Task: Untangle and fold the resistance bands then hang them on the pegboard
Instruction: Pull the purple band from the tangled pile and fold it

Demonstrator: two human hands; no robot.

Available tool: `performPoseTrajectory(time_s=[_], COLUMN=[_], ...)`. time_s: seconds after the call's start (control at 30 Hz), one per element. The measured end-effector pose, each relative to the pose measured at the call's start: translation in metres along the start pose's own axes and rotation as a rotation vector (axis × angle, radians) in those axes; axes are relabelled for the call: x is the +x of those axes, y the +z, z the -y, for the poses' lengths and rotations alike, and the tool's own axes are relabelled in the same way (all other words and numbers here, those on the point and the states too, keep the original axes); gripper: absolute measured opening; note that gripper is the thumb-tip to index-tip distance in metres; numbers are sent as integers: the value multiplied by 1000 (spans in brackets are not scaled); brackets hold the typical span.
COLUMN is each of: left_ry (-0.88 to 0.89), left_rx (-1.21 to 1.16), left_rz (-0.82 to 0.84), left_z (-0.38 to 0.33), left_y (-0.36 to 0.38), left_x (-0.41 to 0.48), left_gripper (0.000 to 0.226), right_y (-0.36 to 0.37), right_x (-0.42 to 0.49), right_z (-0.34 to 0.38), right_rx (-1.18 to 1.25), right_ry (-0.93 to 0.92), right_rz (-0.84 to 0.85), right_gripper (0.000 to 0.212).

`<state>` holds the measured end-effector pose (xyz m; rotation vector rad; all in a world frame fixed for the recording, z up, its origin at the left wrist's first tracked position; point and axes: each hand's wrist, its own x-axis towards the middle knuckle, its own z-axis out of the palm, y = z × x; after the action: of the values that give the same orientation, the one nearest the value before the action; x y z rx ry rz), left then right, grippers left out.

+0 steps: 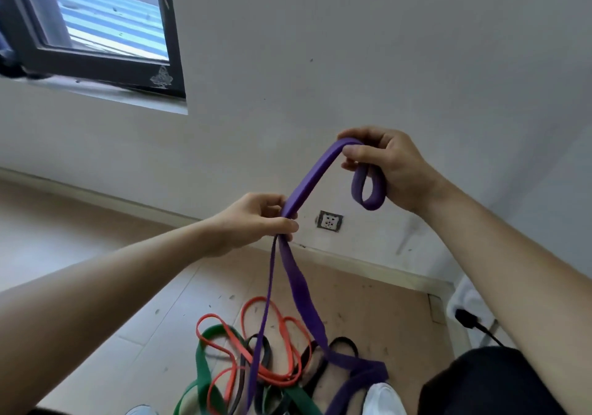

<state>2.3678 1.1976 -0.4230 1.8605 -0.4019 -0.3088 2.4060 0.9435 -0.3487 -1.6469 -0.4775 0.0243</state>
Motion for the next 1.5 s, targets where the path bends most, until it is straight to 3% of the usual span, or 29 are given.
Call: performPoseTrajectory(time_s=[0.2, 0.33, 0.43, 0.53, 0.63, 0.77, 0.9, 1.1, 1.17, 1.33, 1.5], left_ry=[38, 3, -12, 5, 65, 166, 173, 183, 183, 124, 63], left_rx=[63, 178, 130, -13, -227, -414, -340, -188, -165, -35, 39], left_rz=[20, 33, 29, -92, -281, -384, -342, -185, -155, -126, -88], left_z=[-2, 0, -7, -17, -31, -44, -42, -43, -43, -32, -18], left_y=[8, 14, 6, -13, -32, -47, -40, -22, -20, -27, -16], left_x=[7, 13, 18, 18, 18, 17, 14, 12, 11, 6, 6], left_gripper=[26, 17, 14, 21, 27, 28, 22, 42, 42, 46, 37], right_y=[-29, -41, -48, -59, -66, -54, -24, 24, 33, 37, 37], right_x=[-3, -1, 0, 1, -1, -7, -7, 3, 5, 5, 4], right_z=[7, 11, 5, -7, -27, -47, -49, -31, -26, -22, -14], right_rx=[195, 324, 368, 334, 202, -69, -160, -98, -97, -149, -116], right_ry=[8, -6, 1, 33, 101, 226, 240, 103, 70, 34, -4], right_rz=[-173, -277, -315, -337, -265, 12, 190, 204, 206, 215, 137], right_gripper=[17, 16, 15, 14, 18, 39, 44, 62, 60, 25, 19])
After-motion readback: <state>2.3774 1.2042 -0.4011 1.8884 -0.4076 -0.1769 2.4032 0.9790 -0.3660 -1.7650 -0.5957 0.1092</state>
